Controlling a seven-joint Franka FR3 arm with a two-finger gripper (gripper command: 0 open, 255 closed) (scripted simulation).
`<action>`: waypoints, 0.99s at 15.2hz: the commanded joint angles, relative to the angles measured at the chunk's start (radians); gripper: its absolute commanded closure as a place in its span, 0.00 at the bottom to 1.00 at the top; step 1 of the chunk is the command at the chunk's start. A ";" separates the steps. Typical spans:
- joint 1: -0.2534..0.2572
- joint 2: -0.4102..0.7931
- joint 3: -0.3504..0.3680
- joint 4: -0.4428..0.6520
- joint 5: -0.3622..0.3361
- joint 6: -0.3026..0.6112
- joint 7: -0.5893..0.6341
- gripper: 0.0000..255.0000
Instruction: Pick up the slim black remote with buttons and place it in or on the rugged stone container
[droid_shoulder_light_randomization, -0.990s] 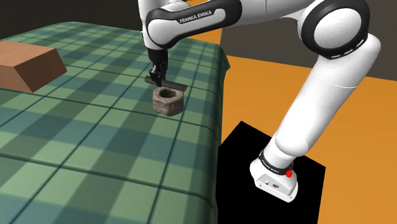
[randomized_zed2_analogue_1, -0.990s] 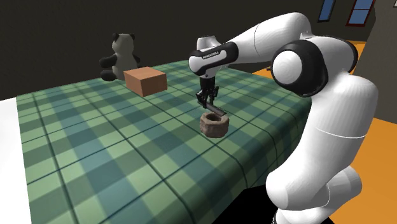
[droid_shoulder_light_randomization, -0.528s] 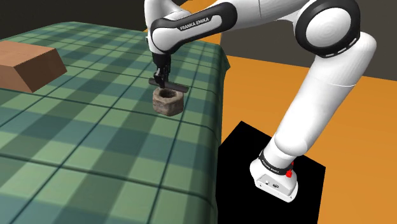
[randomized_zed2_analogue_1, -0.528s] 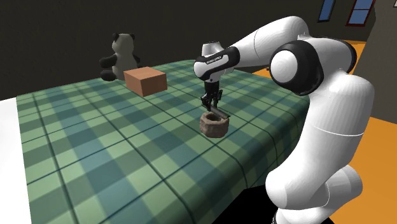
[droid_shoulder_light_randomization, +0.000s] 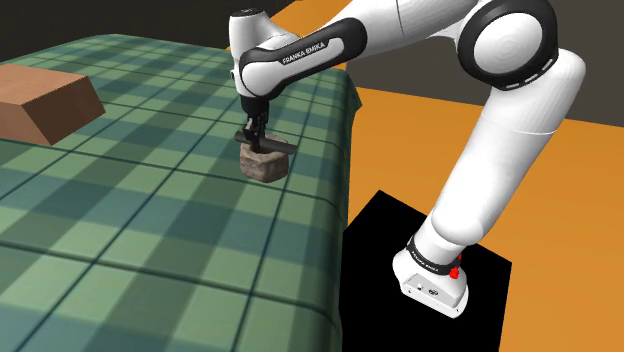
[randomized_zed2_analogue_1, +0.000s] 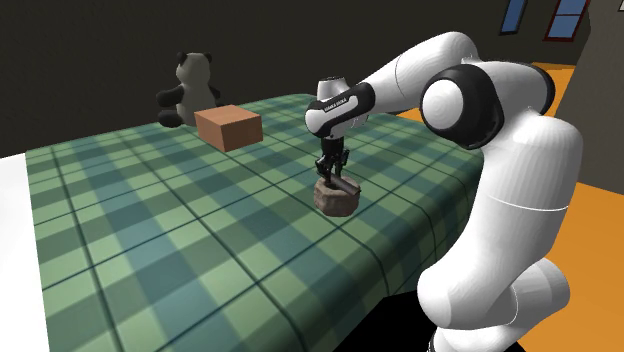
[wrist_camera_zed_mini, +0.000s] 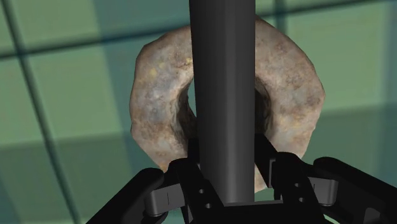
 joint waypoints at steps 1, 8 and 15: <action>0.000 0.000 0.000 -0.002 0.000 0.003 0.000 1.00; 0.000 0.000 0.000 -0.002 0.000 0.003 0.000 0.00; 0.001 -0.043 0.005 0.075 0.021 -0.115 -0.014 0.00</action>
